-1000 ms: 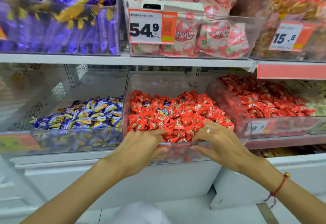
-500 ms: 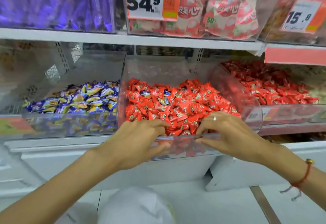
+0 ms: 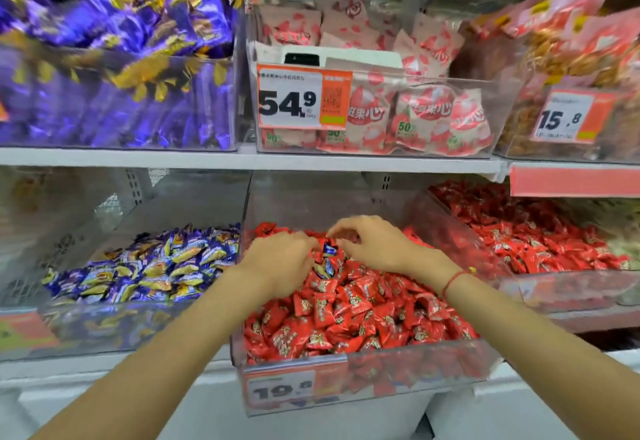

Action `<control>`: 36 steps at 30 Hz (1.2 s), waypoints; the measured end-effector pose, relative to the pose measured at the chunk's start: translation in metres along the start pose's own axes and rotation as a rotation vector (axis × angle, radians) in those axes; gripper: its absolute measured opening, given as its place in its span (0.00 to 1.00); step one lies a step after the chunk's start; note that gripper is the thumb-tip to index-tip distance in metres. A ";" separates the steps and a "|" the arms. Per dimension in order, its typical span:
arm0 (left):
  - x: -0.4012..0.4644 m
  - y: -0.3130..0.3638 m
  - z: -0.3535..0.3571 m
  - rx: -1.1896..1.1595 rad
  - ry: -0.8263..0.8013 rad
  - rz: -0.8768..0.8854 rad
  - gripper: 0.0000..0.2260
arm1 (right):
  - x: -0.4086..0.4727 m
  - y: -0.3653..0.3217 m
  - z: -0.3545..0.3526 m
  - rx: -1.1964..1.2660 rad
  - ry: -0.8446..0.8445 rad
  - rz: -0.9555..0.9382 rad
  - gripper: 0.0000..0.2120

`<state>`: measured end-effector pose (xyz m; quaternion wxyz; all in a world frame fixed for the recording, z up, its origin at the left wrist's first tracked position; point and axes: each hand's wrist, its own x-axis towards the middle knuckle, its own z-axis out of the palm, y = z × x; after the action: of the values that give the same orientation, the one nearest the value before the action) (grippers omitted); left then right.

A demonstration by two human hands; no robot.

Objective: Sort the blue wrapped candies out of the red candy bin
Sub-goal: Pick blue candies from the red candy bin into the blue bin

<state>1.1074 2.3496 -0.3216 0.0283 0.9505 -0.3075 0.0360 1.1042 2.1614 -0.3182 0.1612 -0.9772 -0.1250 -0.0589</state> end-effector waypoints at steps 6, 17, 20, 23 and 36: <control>0.052 -0.004 0.019 0.137 -0.189 -0.202 0.19 | 0.040 0.014 0.029 -0.136 -0.231 0.118 0.19; 0.041 0.000 0.000 0.252 -0.154 -0.307 0.16 | 0.012 0.032 0.019 -0.165 -0.116 0.001 0.13; 0.022 -0.006 -0.012 0.241 -0.038 -0.231 0.13 | -0.006 0.042 0.012 0.031 -0.036 -0.013 0.12; 0.000 -0.020 -0.025 0.021 0.149 -0.183 0.13 | -0.011 0.038 0.005 0.261 0.082 0.005 0.06; -0.071 -0.034 0.032 -1.123 0.748 -0.309 0.08 | 0.035 -0.004 0.018 -0.149 -0.527 0.052 0.06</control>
<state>1.0712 2.4163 -0.3608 0.6249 0.7486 -0.1101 0.1925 1.1377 2.1791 -0.3287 0.0520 -0.9708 -0.1329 0.1927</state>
